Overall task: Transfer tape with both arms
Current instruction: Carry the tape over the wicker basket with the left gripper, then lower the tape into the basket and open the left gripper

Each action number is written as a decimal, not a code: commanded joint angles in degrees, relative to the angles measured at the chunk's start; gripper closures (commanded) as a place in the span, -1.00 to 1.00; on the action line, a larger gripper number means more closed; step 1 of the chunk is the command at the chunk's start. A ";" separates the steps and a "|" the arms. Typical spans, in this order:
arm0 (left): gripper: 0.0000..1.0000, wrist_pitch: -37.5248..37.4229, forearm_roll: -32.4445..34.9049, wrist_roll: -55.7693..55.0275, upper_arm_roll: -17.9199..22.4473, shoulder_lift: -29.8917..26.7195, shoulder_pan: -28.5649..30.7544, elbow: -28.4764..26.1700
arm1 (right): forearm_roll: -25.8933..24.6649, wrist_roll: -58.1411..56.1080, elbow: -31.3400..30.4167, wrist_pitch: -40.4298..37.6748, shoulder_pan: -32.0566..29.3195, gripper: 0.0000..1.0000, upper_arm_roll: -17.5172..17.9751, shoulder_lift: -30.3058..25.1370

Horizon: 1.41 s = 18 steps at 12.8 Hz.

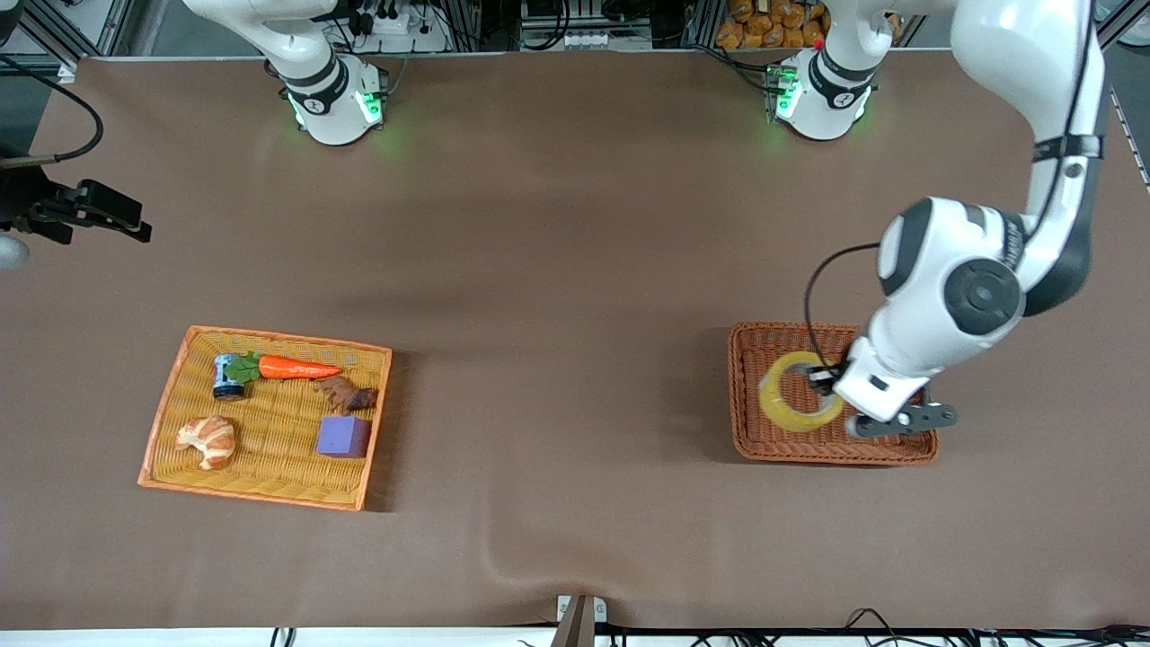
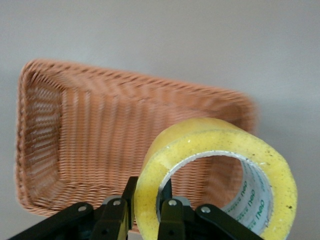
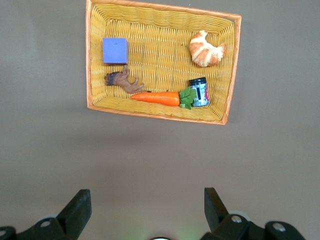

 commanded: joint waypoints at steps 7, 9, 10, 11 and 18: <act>0.04 9.32 1.44 2.92 -0.82 7.50 7.57 -2.76 | -2.37 0.88 -0.50 -0.18 -4.38 -1.00 5.17 -2.41; -1.00 8.80 1.44 3.02 -0.65 5.23 7.75 -1.10 | -2.29 0.79 -0.59 -0.26 -4.64 -1.00 5.17 -2.41; -1.00 7.66 1.44 3.02 -0.56 3.13 7.66 -0.22 | -2.29 0.87 -0.67 -0.44 -4.82 -1.00 5.25 -2.41; -1.00 6.87 1.44 2.93 -0.47 -0.03 7.66 0.14 | -2.29 0.88 -0.67 -0.44 -4.82 -1.00 5.26 -2.41; -1.00 -10.96 2.58 6.97 -1.26 -21.14 7.40 0.85 | -2.20 1.05 -0.76 -0.44 -4.82 -1.00 5.17 -2.41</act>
